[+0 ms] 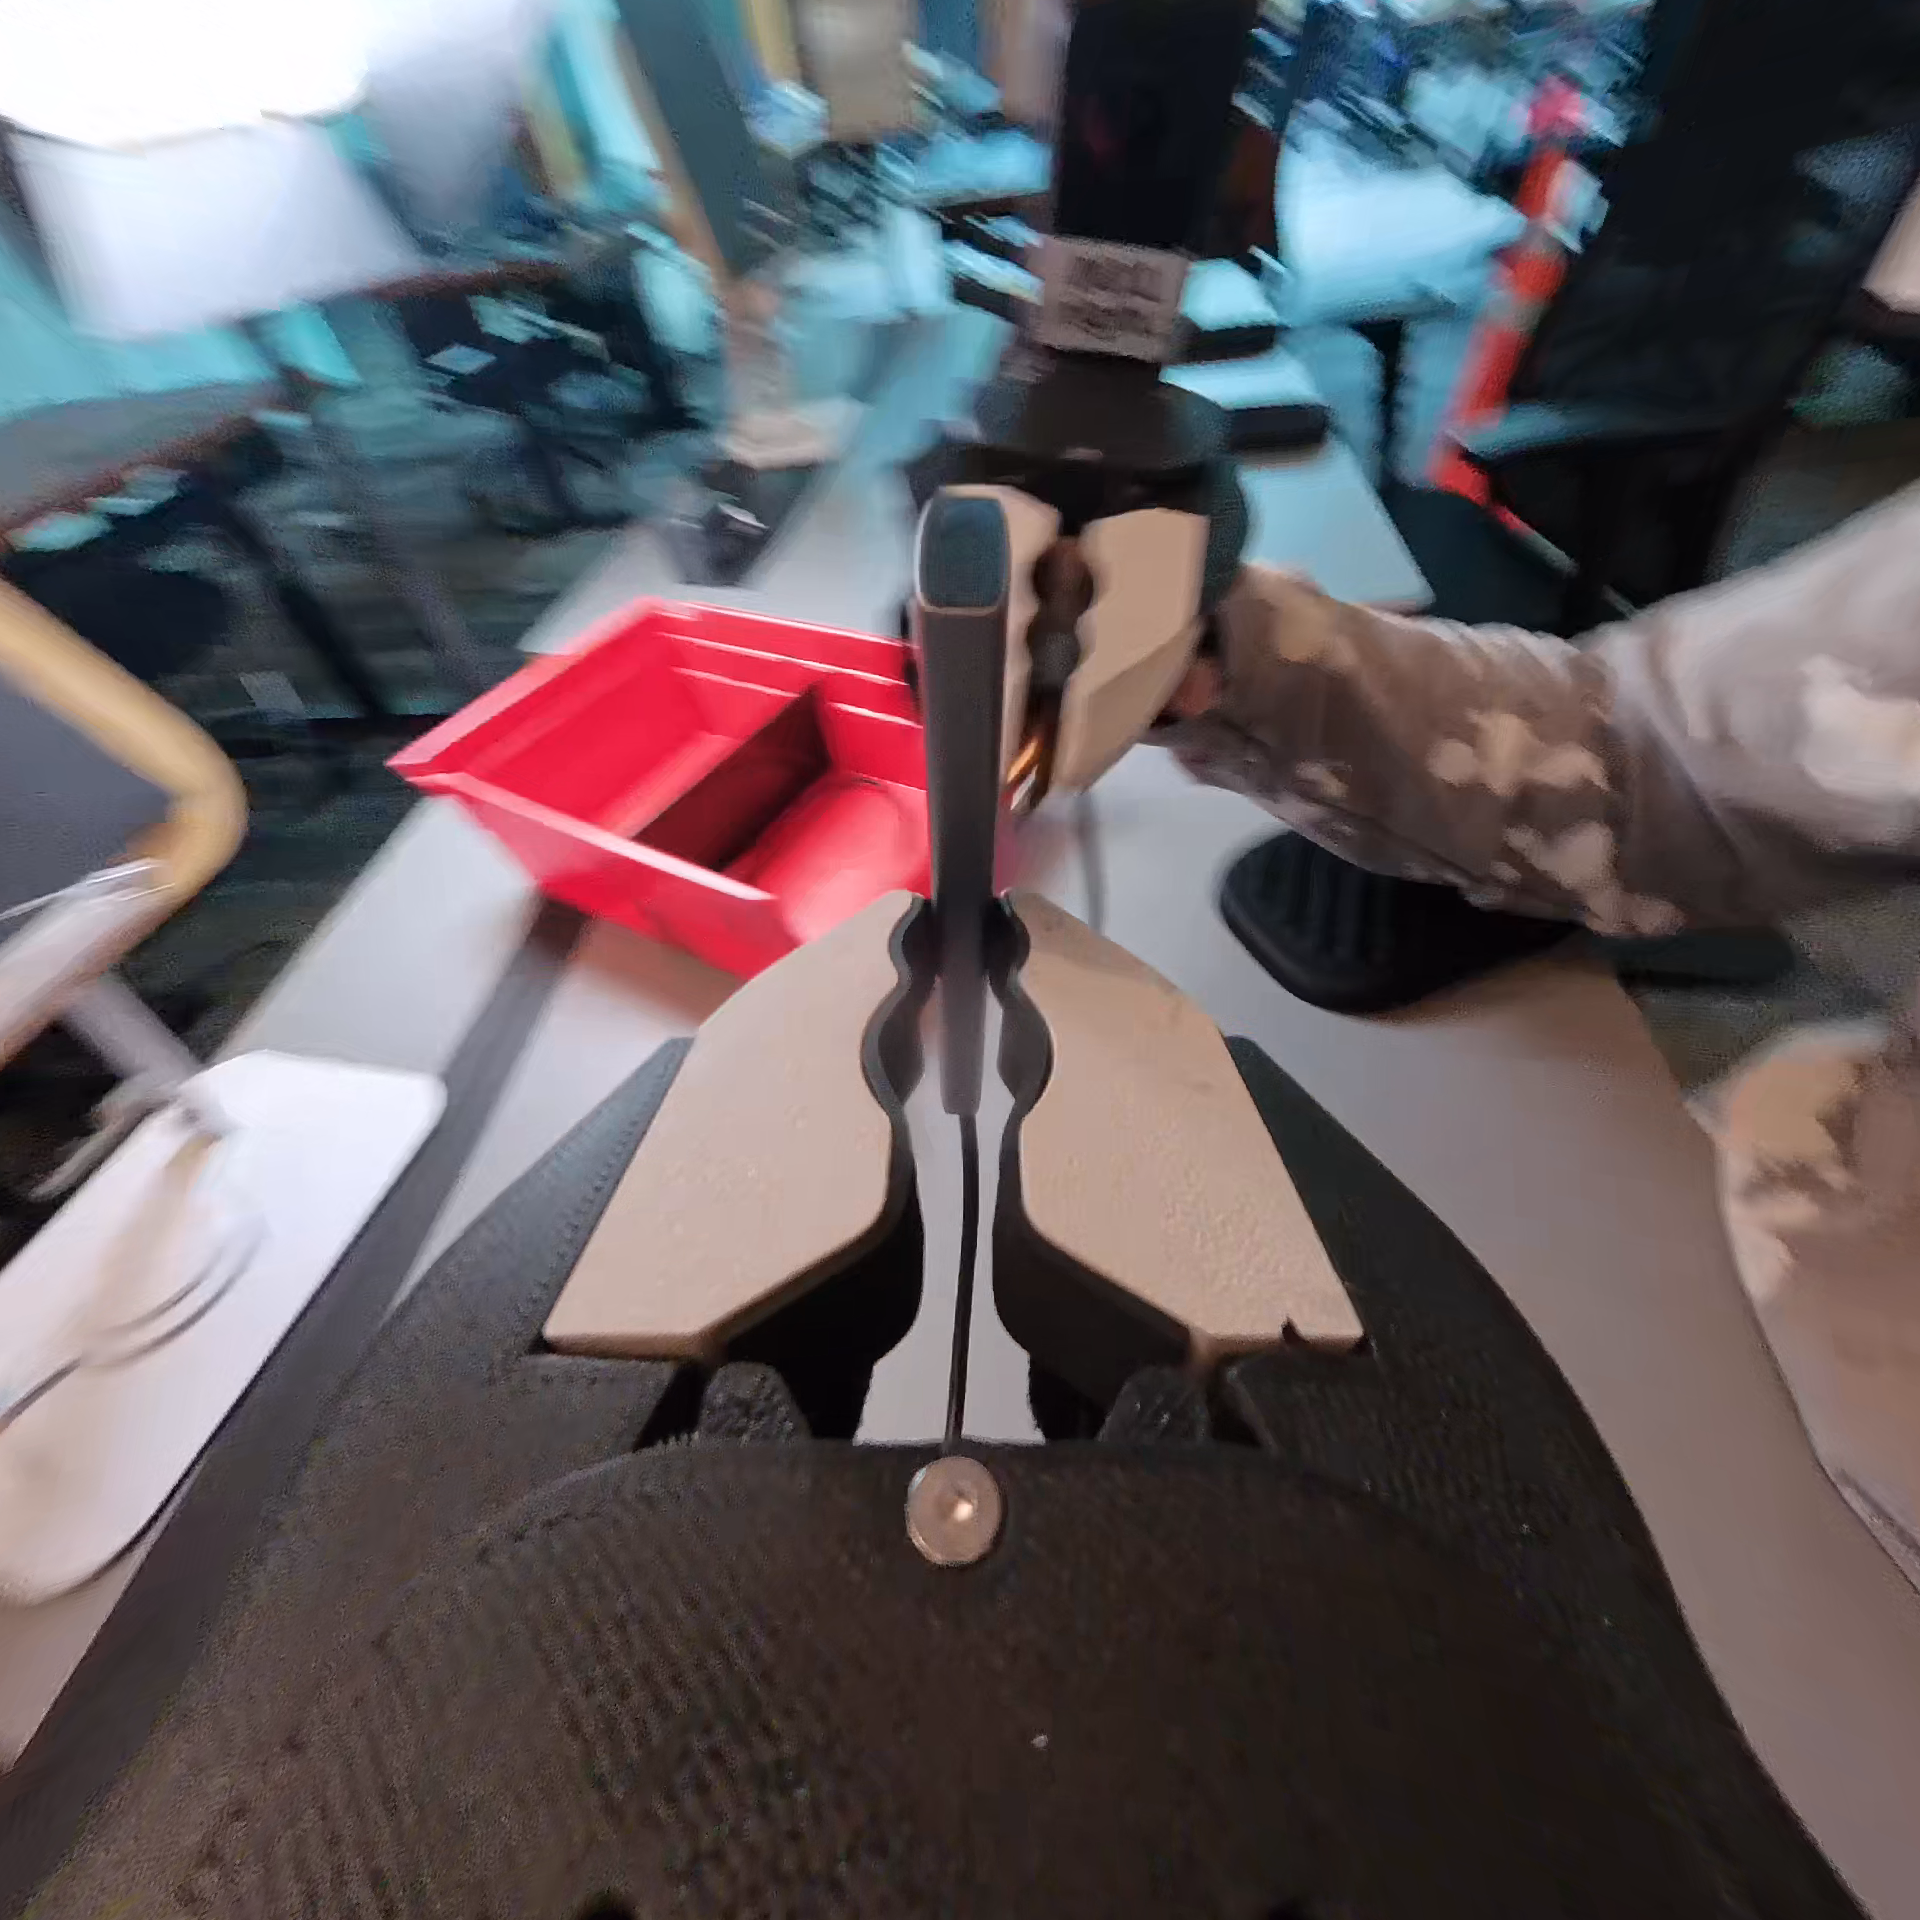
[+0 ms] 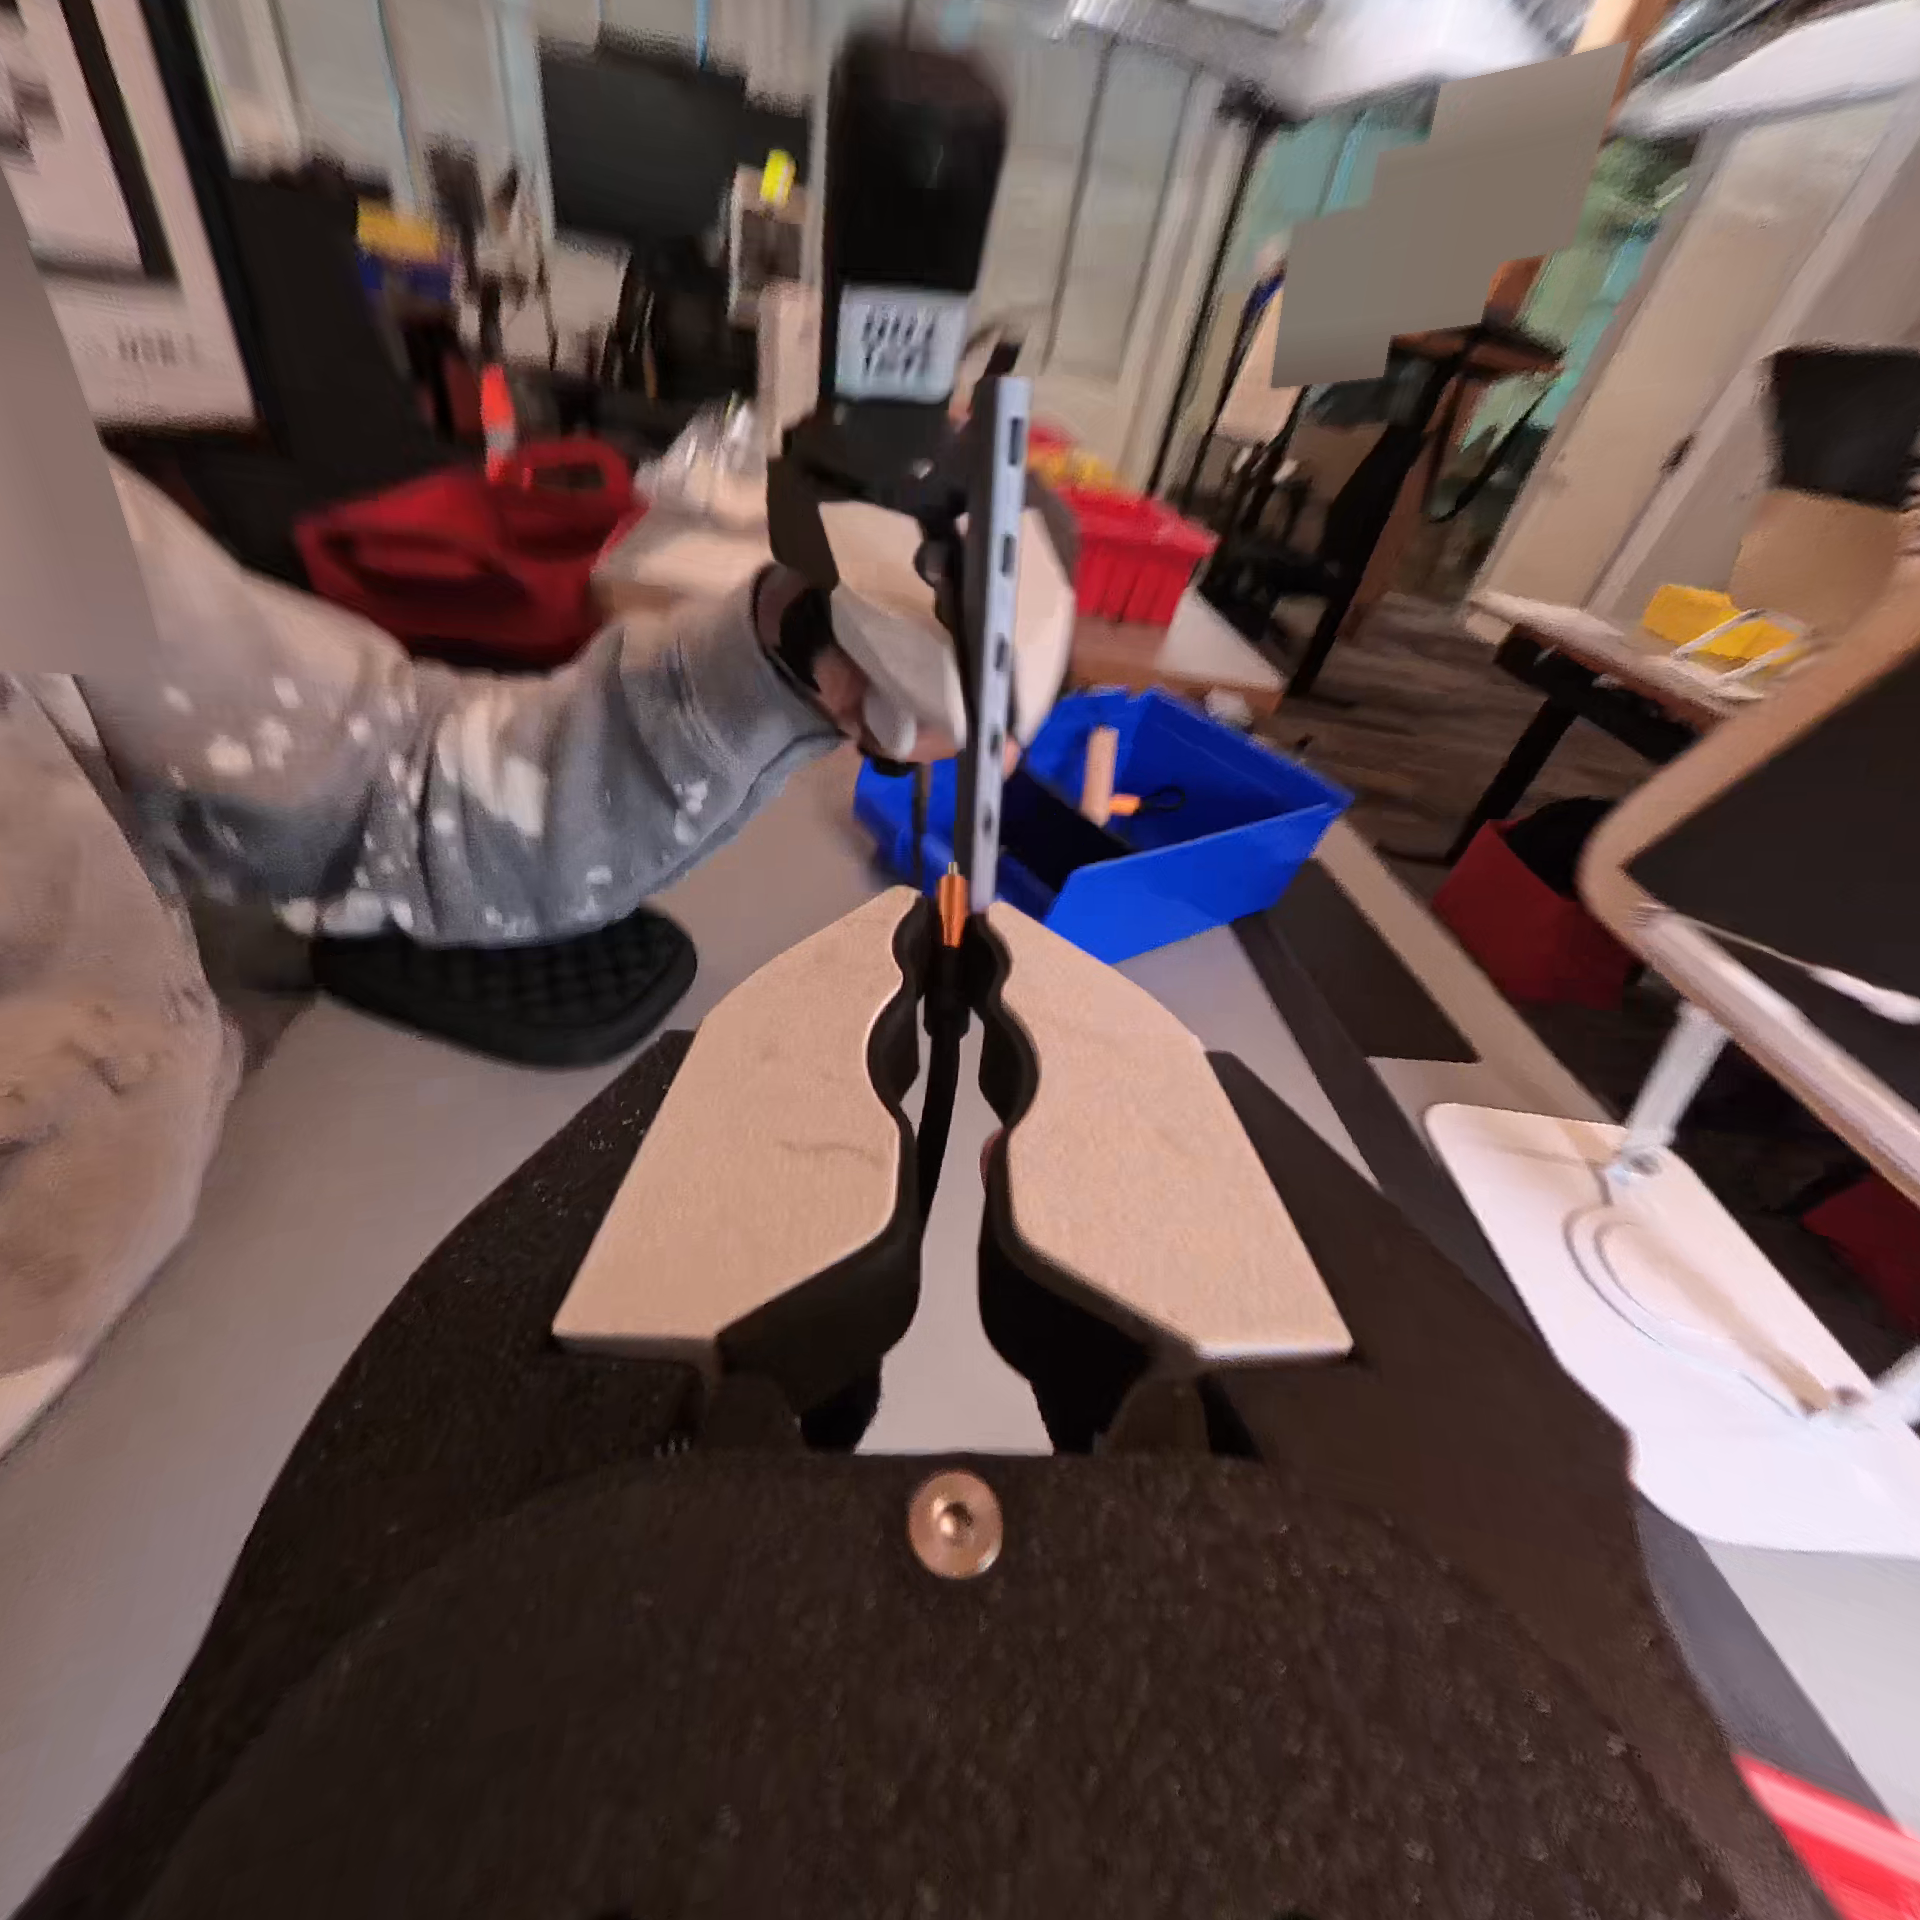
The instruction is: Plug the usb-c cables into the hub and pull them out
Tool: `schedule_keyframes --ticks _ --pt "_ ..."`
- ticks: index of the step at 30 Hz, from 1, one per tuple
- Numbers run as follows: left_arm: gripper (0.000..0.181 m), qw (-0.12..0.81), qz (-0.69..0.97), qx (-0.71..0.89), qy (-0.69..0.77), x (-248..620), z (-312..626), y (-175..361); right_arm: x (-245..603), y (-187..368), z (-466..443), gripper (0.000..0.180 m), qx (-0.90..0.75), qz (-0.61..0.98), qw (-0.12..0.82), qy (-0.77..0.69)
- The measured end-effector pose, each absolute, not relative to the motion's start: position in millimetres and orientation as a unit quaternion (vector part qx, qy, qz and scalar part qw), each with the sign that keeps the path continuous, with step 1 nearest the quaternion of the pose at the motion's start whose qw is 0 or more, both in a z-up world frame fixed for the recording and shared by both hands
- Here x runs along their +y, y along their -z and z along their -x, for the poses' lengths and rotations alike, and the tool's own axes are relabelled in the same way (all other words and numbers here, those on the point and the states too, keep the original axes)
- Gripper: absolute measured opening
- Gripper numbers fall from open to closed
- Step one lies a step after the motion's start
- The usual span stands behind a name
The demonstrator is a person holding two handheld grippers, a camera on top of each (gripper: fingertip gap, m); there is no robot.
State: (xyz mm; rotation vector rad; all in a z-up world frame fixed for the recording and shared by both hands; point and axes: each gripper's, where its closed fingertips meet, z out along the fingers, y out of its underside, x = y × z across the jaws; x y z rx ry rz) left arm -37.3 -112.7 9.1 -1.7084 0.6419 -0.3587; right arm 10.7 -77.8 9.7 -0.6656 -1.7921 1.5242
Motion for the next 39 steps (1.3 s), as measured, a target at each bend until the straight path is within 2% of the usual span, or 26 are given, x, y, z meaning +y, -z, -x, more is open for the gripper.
schedule_keyframes --ticks 4,11,14,17,23,27,29,31,33,39 --pt "0.010 0.629 0.728 0.242 0.122 -146.4 92.5 -31.6 -12.7 -27.8 -37.6 0.007 -0.646 0.313 0.420 -0.556" --pt "0.010 0.643 0.722 0.228 0.117 -125.7 83.6 -27.6 68.3 -76.0 -4.4 0.007 -0.628 0.378 0.499 -0.462" --pt "0.010 0.642 0.722 0.229 0.119 -125.0 81.0 -26.8 95.5 -76.6 14.3 0.007 -0.632 0.401 0.512 -0.421" --pt "0.010 0.643 0.723 0.227 0.113 -126.1 83.4 -26.9 114.9 -51.3 23.6 0.007 -0.632 0.422 0.525 -0.384" --pt "0.010 0.645 0.723 0.224 0.108 -125.8 86.8 -27.0 137.2 67.9 12.8 0.007 -0.673 0.501 0.457 -0.295" --pt "0.010 0.632 0.733 0.226 0.108 -120.1 84.7 -19.1 143.3 141.2 -13.4 0.007 -0.745 0.526 0.381 -0.152" --pt "0.010 0.626 0.738 0.228 0.107 -116.5 82.4 -14.4 150.2 161.3 -27.8 0.015 -0.780 0.513 0.356 -0.048" --pt "0.010 0.620 0.742 0.230 0.107 -113.3 79.4 -10.2 147.5 173.8 -41.1 0.036 -0.807 0.501 0.312 0.013" --pt "0.010 0.615 0.746 0.234 0.104 -110.7 76.4 -6.3 138.3 174.5 -49.8 0.046 -0.817 0.506 0.277 0.012" --pt "0.010 0.602 0.753 0.244 0.103 -106.0 68.9 1.9 142.6 136.9 -70.3 0.048 -0.803 0.527 0.279 0.005"
